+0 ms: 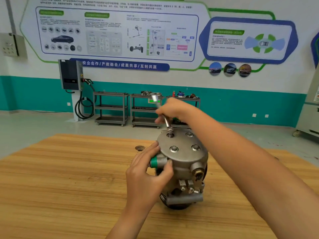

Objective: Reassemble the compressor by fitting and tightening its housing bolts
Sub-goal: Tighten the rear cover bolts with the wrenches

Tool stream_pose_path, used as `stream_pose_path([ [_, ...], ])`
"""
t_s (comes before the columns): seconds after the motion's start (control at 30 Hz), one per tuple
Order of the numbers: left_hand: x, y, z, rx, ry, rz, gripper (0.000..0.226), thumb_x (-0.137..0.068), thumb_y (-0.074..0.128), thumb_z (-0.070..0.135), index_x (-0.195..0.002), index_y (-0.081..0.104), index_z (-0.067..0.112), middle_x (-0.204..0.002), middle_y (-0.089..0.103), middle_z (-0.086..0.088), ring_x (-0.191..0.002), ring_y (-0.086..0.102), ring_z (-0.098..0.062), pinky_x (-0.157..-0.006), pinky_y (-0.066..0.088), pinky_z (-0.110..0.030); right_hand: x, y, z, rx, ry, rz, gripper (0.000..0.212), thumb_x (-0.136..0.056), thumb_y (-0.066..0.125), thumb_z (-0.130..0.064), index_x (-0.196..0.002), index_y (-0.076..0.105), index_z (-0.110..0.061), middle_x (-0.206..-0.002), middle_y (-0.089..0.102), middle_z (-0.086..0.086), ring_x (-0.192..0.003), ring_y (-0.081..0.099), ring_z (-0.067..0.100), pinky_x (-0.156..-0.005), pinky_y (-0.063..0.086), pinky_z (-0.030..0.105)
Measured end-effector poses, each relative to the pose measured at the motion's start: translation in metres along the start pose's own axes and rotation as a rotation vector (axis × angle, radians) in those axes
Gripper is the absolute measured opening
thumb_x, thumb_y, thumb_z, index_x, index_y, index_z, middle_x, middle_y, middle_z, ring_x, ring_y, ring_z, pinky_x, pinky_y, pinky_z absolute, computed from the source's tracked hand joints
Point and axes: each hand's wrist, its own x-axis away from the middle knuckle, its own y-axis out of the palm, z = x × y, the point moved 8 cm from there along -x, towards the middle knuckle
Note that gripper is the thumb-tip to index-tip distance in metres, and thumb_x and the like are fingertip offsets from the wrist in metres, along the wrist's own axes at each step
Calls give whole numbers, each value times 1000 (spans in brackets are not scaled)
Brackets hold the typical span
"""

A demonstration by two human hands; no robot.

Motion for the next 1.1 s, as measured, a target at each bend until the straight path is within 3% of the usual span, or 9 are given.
stream_pose_path([
  [0.07,0,-1,-3,8,-12,-8,41,-66,68,20,-106,62,25,-113,63,11,-109,55,6,-94,44,-15,6,-22,34,-304,127,41,13,-93,57,-17,-98,57,-5,-57,68,-3,-44,62,3,-53,48,14],
  [0.17,-1,0,-2,27,-12,-9,40,-66,69,23,-106,61,25,-114,62,13,-110,55,7,-94,43,-14,24,-36,76,-595,201,138,14,-87,66,-21,-80,59,-12,-59,66,-2,-38,52,3,-36,36,16],
  [0.27,0,3,2,23,0,-6,39,-68,68,30,-106,61,24,-113,60,17,-110,54,9,-93,41,-10,37,-39,84,-775,181,190,19,-91,61,-17,-77,57,-5,-56,62,4,-33,49,4,-32,36,12],
  [0.47,4,7,5,6,35,-2,42,-67,70,19,-107,61,22,-114,57,18,-111,52,5,-94,40,-9,48,-40,68,-855,142,254,20,-95,54,-11,-79,52,1,-44,61,8,-31,51,6,-33,41,12],
  [0.87,3,6,3,10,21,-5,41,-67,69,21,-107,61,23,-114,57,20,-111,52,9,-95,41,-10,43,-37,66,-876,129,287,18,-94,55,-12,-81,52,-1,-46,62,6,-31,50,4,-34,40,12],
  [1.0,0,8,5,7,13,-67,40,-68,69,24,-107,61,25,-113,59,19,-109,52,11,-92,39,-7,42,-39,64,-791,117,314,20,-94,56,-13,-78,52,-2,-56,62,9,-31,49,4,-34,41,12],
  [1.1,-6,9,8,-49,29,-145,47,-70,70,32,-114,54,30,-109,58,18,-101,52,6,-84,38,-4,40,-37,69,-830,127,328,19,-95,54,-14,-80,51,-4,-52,62,6,-31,49,4,-33,39,13],
])
